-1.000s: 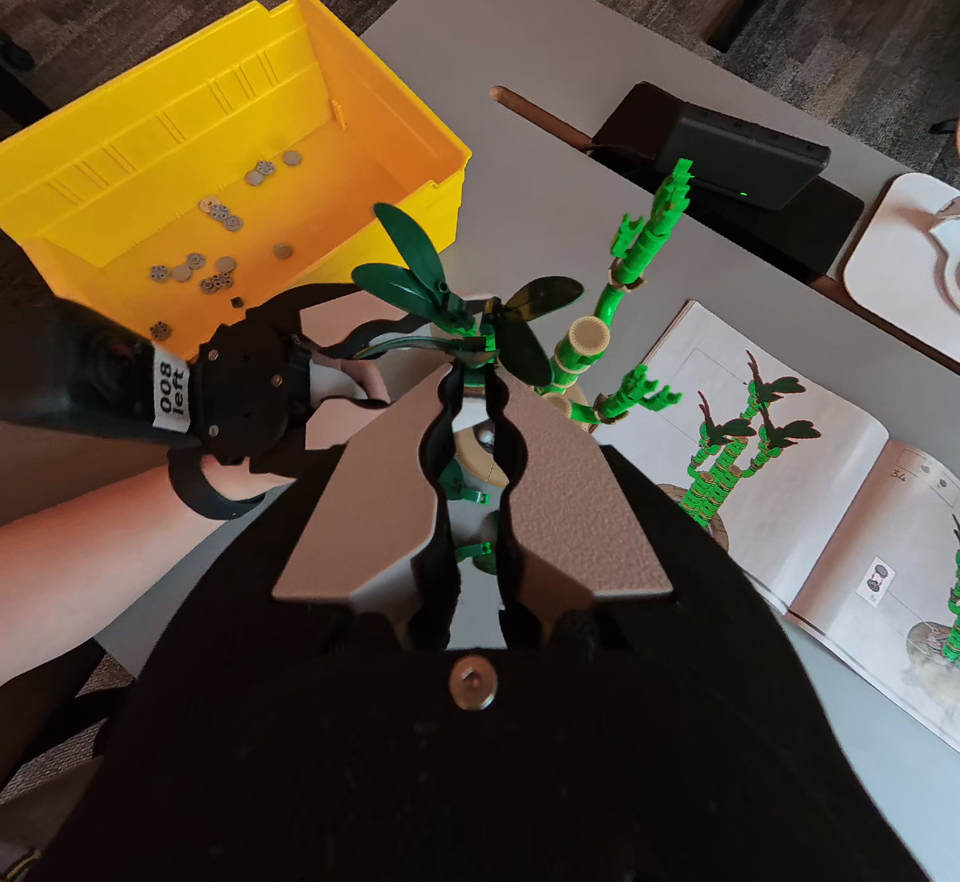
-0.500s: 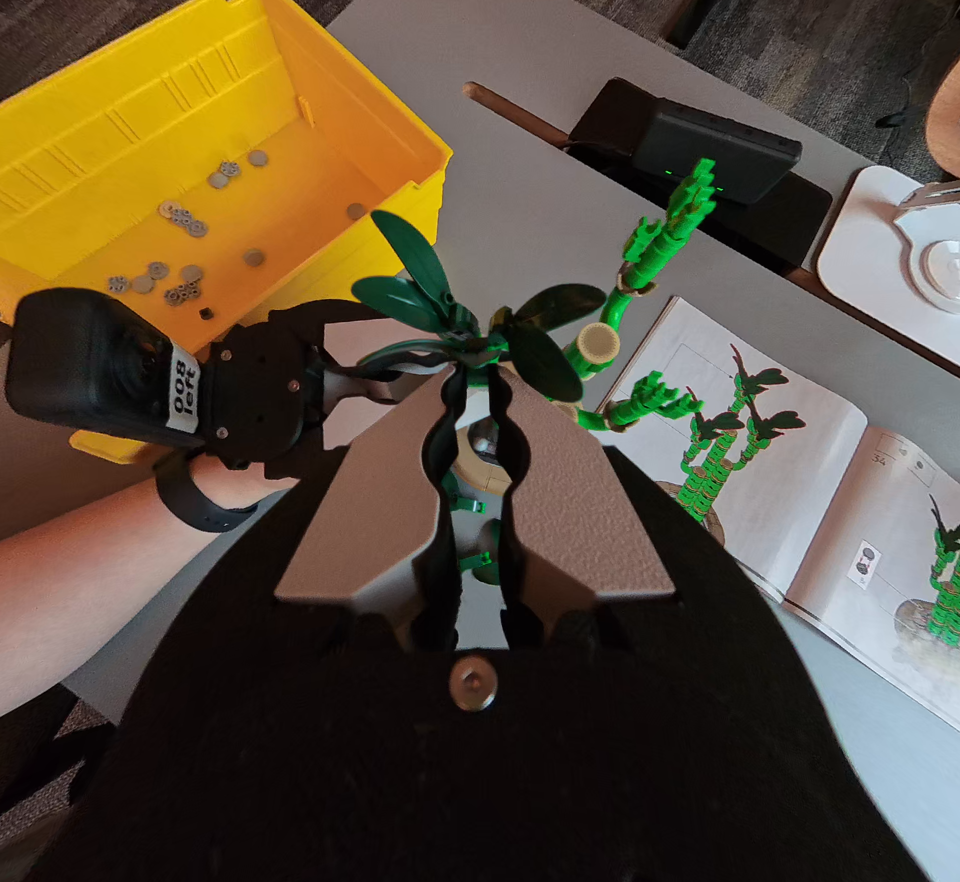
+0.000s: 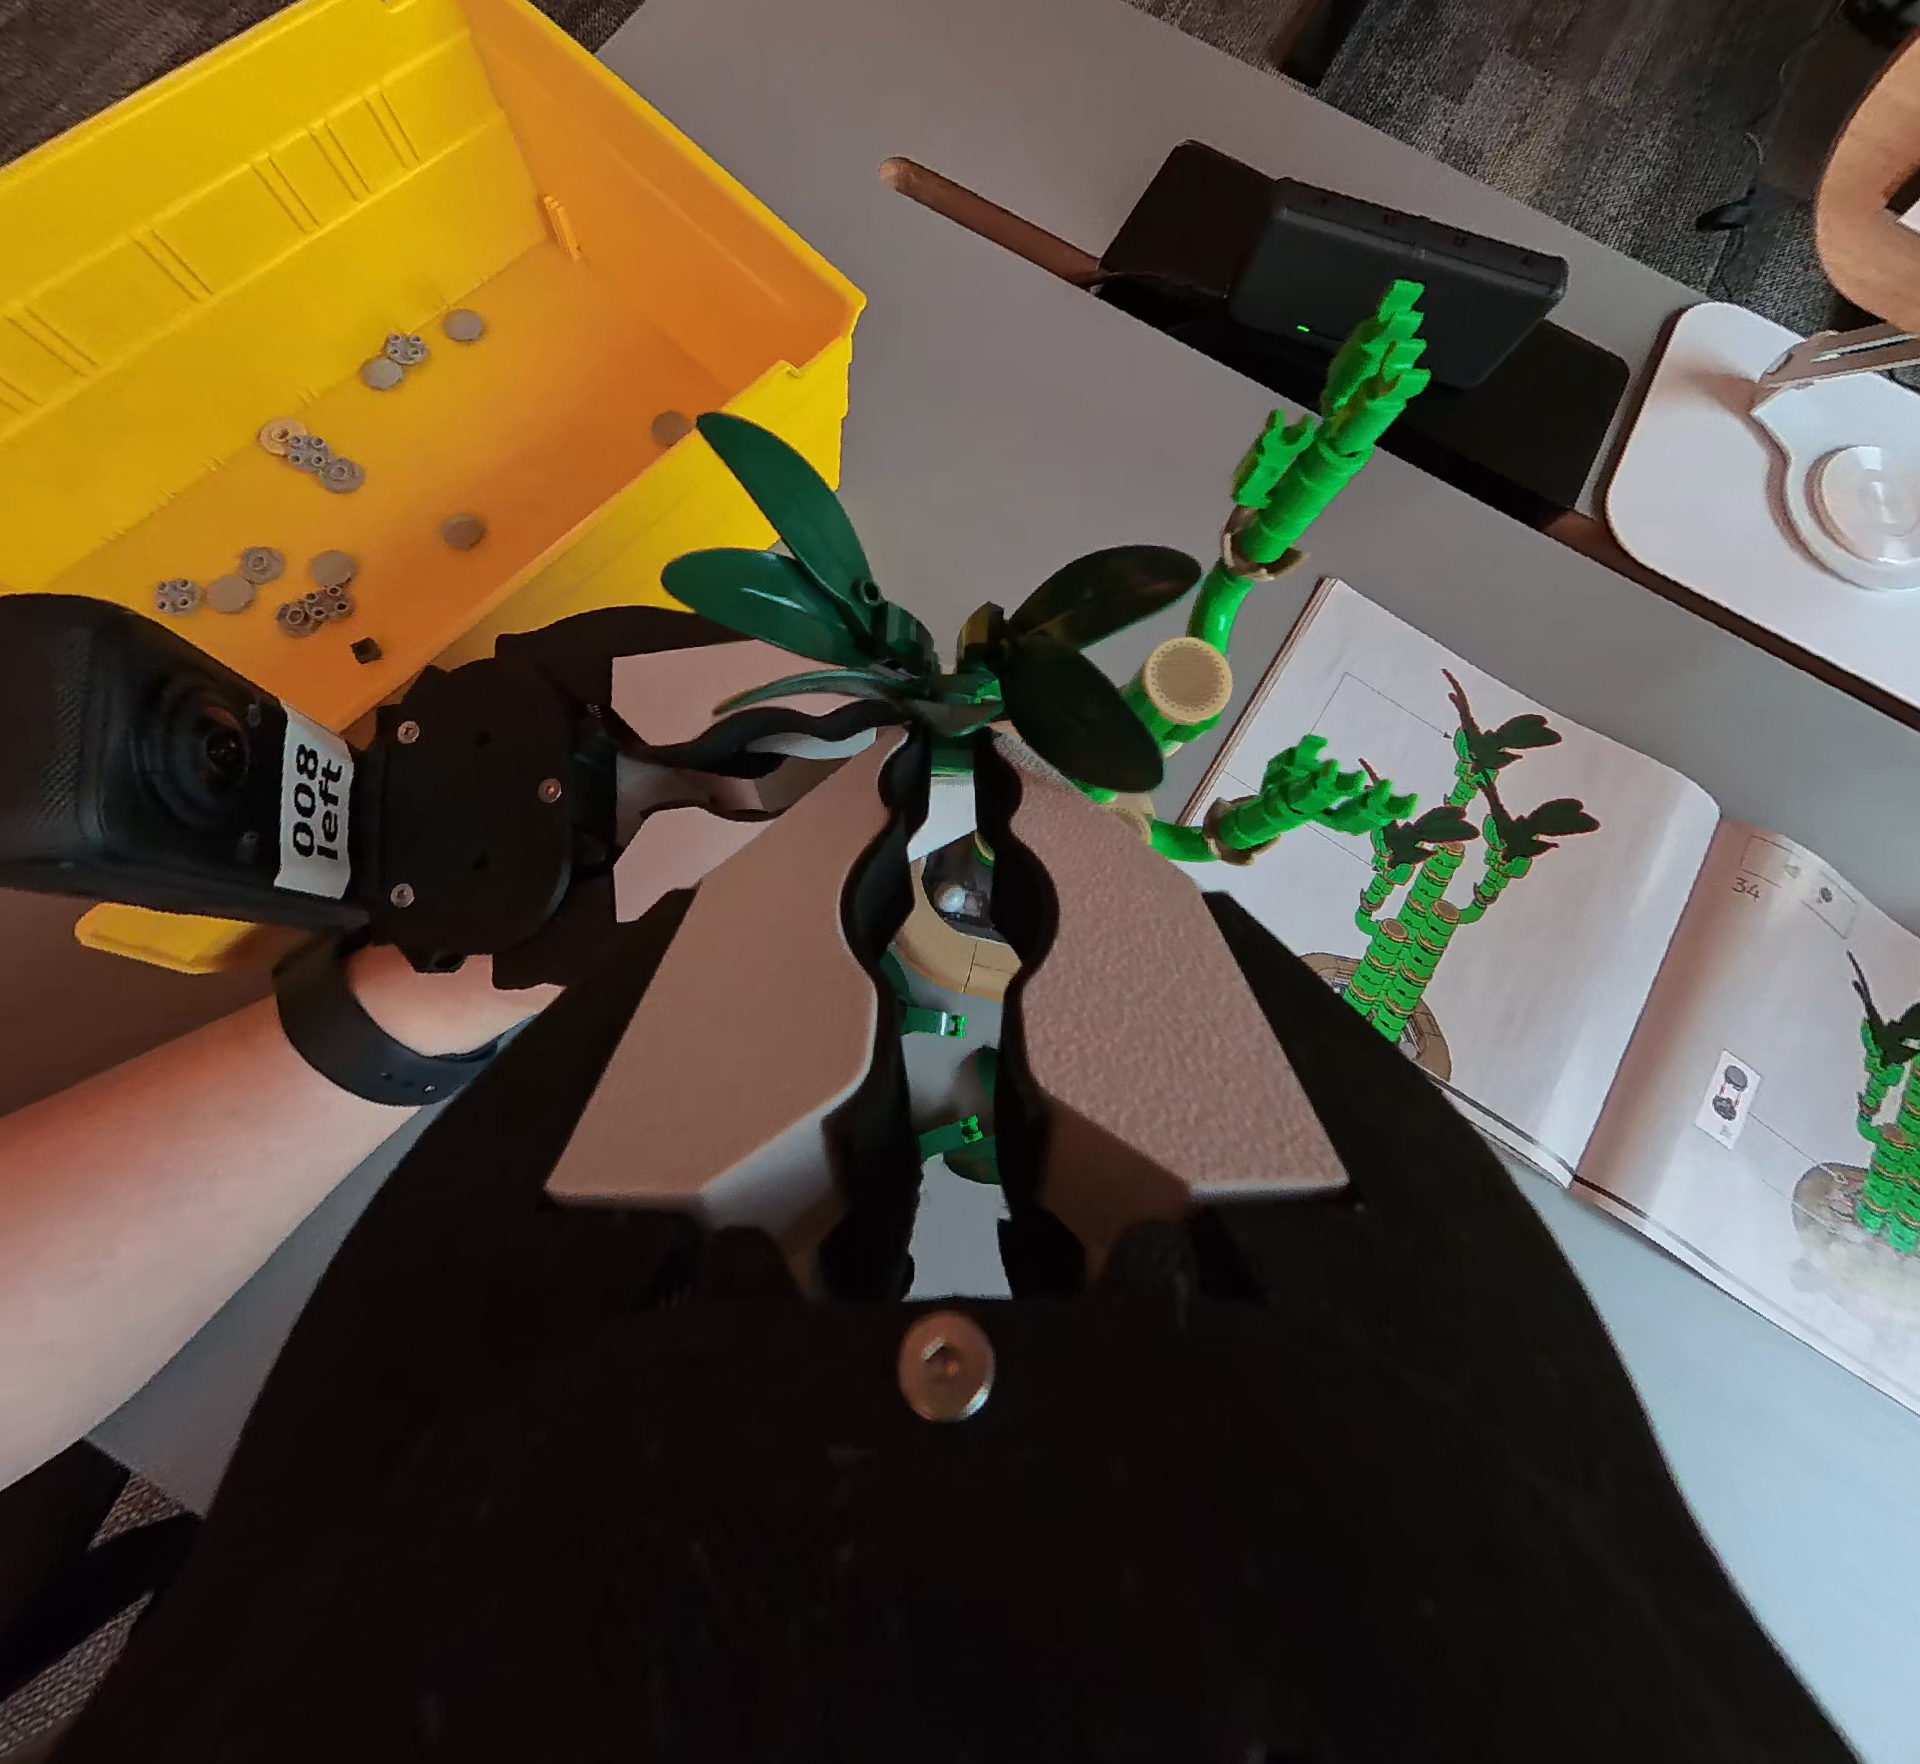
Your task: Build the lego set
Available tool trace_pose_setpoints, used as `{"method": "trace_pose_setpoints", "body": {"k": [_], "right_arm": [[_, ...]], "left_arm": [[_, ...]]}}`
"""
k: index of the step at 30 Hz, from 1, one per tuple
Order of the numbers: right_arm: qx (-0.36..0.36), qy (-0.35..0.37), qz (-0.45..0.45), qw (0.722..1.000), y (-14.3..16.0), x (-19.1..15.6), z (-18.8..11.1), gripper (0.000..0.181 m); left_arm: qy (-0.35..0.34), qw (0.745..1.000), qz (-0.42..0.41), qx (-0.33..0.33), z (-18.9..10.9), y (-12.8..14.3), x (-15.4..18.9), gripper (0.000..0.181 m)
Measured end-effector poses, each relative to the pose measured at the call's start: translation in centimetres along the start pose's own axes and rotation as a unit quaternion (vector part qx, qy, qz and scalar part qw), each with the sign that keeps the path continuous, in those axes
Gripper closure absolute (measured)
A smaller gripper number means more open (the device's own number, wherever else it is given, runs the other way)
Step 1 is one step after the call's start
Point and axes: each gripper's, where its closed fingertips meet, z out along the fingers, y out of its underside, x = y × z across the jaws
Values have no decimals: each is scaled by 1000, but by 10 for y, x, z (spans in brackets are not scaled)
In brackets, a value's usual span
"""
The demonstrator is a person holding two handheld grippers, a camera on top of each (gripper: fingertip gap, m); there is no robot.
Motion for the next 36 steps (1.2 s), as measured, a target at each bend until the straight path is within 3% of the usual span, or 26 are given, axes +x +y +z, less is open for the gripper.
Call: {"method": "trace_pose_setpoints", "body": {"k": [36], "right_arm": [[17, 40, 63, 997, 2, 3, -1, 174]], "left_arm": [[-15, 1000, 8, 0, 2, 0, 2, 170]]}}
